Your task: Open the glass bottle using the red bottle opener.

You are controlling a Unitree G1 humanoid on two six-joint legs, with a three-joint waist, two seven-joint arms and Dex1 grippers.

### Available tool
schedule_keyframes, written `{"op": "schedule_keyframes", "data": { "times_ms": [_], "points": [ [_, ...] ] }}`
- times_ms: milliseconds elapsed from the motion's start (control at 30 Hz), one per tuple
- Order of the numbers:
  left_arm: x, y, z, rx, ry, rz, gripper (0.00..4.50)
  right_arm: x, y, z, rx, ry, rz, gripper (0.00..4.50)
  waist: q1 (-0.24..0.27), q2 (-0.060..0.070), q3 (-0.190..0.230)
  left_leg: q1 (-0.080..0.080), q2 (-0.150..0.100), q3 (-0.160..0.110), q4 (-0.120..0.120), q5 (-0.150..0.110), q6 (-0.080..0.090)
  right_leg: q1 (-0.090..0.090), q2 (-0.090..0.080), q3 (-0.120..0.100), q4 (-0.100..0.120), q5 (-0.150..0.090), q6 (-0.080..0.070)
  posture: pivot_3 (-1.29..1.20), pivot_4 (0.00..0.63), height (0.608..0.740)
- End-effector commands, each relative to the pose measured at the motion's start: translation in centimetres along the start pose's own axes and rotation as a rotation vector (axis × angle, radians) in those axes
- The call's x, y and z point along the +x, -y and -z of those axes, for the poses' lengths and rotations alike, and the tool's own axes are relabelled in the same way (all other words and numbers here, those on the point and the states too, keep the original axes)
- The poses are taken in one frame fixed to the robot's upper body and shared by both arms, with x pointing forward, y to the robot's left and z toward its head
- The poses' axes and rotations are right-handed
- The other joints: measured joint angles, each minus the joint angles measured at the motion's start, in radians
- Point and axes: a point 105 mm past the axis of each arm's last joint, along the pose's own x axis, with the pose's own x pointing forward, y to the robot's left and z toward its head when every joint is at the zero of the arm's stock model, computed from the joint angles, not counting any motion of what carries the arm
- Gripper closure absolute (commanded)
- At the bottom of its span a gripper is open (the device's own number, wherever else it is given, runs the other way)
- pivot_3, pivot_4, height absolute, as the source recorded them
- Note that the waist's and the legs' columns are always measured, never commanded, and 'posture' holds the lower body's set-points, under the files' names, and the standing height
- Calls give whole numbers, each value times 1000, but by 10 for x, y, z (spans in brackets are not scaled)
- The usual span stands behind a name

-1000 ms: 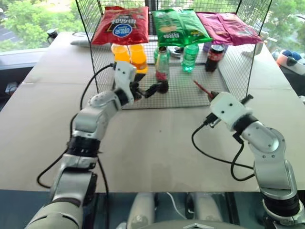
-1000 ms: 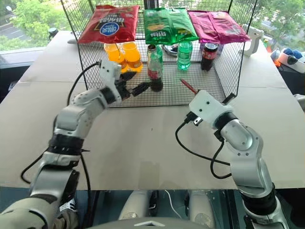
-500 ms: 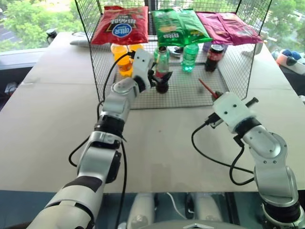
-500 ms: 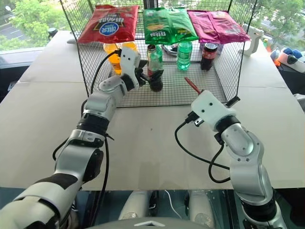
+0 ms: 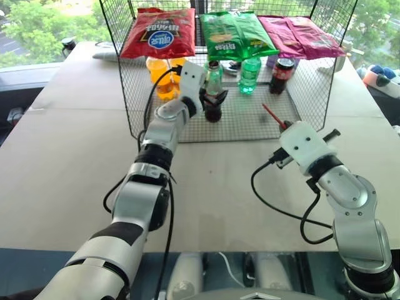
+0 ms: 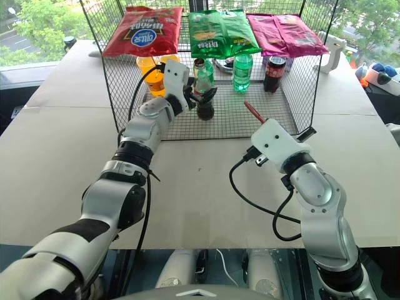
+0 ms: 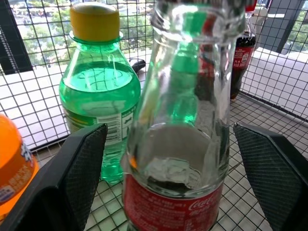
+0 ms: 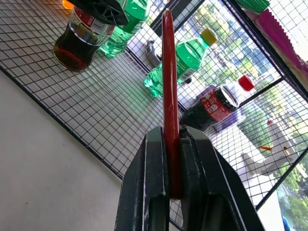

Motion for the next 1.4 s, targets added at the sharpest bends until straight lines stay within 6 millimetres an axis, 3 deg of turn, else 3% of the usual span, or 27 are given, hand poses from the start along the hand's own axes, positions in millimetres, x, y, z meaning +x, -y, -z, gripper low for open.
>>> {"op": "schedule_keyframes", "data": {
  "times_ms": [33,200,600,867,1000,1133,1300,1400],
  "points": [
    [4,-4,-22,35,59,-14,397,-7,8,-12,-22,45,51,4500,-1,0,0,0,0,0,0,0,0,0,0,0,0,0,0,0,150,740],
    [4,-4,-22,45,64,0,2152,-8,7,-12,-21,40,55,4500,-1,0,0,0,0,0,0,0,0,0,0,0,0,0,0,0,150,740],
    [-11,-7,-30,76,105,84,2161,-7,7,-10,-19,34,54,4500,-2,0,0,0,0,0,0,0,0,0,0,0,1,0,0,0,150,740],
    [-33,7,-55,57,180,205,2161,-6,7,-9,-17,38,46,4500,-1,0,0,0,0,0,1,0,0,0,0,0,1,0,0,0,150,740],
    [-49,18,-62,57,185,294,2161,-7,8,-9,-18,39,44,4500,-1,0,0,0,0,0,2,0,0,0,0,0,3,0,0,0,150,740],
    [-68,46,-70,2,197,471,2161,-12,9,-8,-16,41,46,4500,0,0,0,0,0,-1,3,0,0,0,0,0,5,0,0,0,150,740],
    [-93,76,-61,-34,182,647,2161,-25,12,-1,-14,17,59,4500,-1,0,0,0,1,-1,8,0,0,0,0,1,9,0,0,0,150,740],
    [-100,83,-50,-25,163,689,2161,-34,14,4,-15,-5,67,4500,-1,0,0,1,1,-1,13,0,0,0,0,1,14,0,0,0,150,740]
  ]
}}
